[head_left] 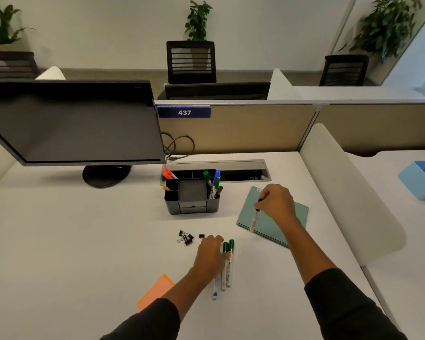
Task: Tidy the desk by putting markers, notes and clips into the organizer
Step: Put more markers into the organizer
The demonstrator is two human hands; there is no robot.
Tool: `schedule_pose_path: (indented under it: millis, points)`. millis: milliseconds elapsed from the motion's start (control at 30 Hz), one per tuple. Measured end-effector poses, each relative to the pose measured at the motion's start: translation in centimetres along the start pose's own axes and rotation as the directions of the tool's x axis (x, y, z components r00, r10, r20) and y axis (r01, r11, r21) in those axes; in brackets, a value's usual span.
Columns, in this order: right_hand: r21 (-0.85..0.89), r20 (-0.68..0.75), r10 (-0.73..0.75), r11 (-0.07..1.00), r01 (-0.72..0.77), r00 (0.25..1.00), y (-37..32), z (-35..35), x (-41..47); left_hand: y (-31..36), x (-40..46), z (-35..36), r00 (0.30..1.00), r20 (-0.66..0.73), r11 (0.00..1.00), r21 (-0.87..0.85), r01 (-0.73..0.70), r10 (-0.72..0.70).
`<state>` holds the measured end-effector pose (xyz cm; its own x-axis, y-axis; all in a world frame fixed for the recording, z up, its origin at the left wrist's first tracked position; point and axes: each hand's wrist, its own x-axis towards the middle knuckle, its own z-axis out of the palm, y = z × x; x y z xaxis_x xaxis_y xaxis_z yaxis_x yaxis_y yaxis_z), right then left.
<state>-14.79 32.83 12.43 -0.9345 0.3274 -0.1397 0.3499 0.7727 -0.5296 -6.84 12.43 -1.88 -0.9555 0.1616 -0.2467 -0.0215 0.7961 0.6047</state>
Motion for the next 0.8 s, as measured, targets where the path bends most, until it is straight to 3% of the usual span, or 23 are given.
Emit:
schedule_pose_path:
  millis: [200,333,467,800]
  points:
    - [0.225,-0.288,-0.176,0.943,0.245,0.941,-4.1,-2.3,0.4,0.8,0.2,0.3,1.000,-0.012,0.996,0.093,-0.014,0.015]
    - [0.317,-0.379,-0.273,0.859,0.402,0.884,-6.7,-1.5,0.3,1.3,0.3,0.2,1.000,-0.010,0.992,0.129,0.002,-0.001]
    - [0.337,-0.345,-0.334,0.828,0.448,0.877,-8.8,0.2,0.6,1.7,0.3,0.1,1.000,-0.008,0.989,0.146,0.008,-0.007]
    - [0.206,-0.150,-0.348,0.904,0.374,0.925,-10.1,5.4,2.2,2.2,0.1,-0.2,0.999,0.044,0.992,0.127,0.015,-0.021]
